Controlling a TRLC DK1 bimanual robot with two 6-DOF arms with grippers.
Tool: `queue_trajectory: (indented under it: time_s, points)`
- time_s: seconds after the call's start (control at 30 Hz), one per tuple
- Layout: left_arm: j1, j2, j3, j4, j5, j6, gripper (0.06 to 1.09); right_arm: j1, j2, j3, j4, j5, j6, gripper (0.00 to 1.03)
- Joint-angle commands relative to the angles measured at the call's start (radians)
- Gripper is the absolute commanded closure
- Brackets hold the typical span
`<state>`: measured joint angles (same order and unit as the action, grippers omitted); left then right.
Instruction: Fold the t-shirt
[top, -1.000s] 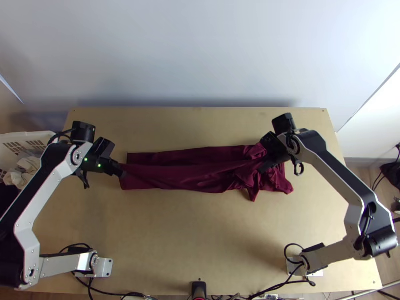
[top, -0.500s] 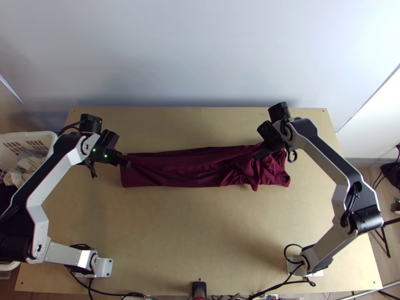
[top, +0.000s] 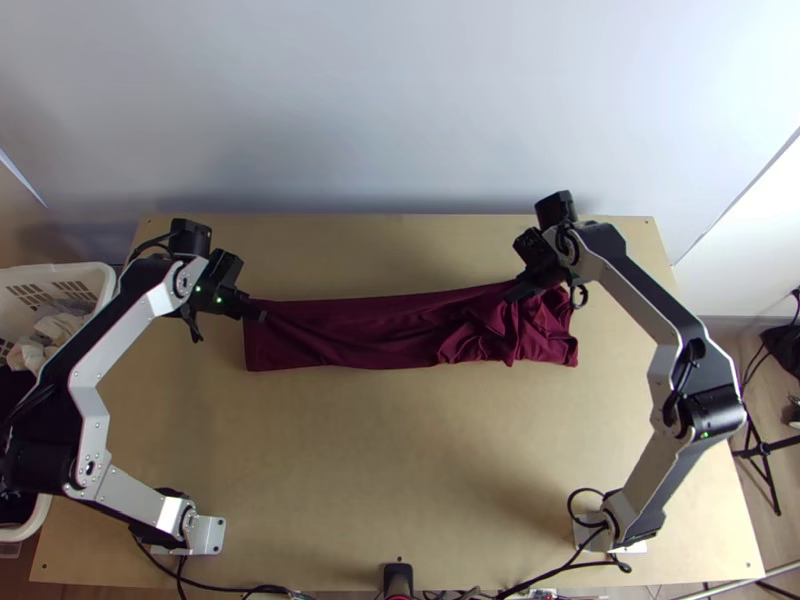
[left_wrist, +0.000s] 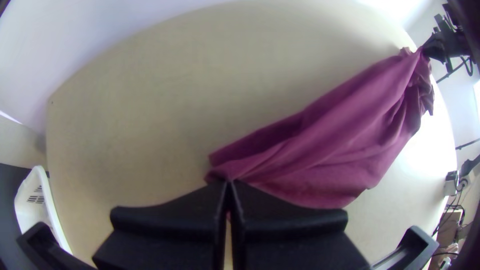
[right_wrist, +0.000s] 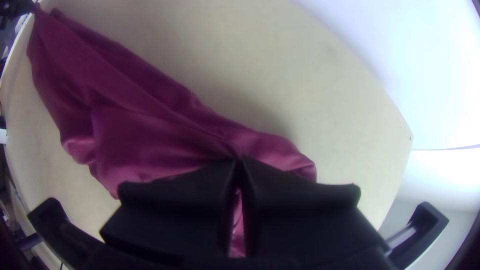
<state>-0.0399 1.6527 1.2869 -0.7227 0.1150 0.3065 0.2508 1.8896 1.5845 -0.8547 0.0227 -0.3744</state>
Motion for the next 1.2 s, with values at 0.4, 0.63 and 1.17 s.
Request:
queue_trajectory:
  time_s: [0.4,0.63,1.17]
  points:
    - [0.000,0.111,0.048,0.040,-0.009,0.002,1.05,-0.024,0.098,0.054,0.011,0.019,0.005,1.00]
    - [0.000,0.148,0.063,0.051,-0.014,0.002,1.05,-0.021,0.134,0.058,0.020,0.023,0.015,1.00]
    - [-0.006,0.191,0.066,0.074,-0.018,-0.015,1.02,-0.030,0.201,0.085,0.019,0.043,0.066,0.74]
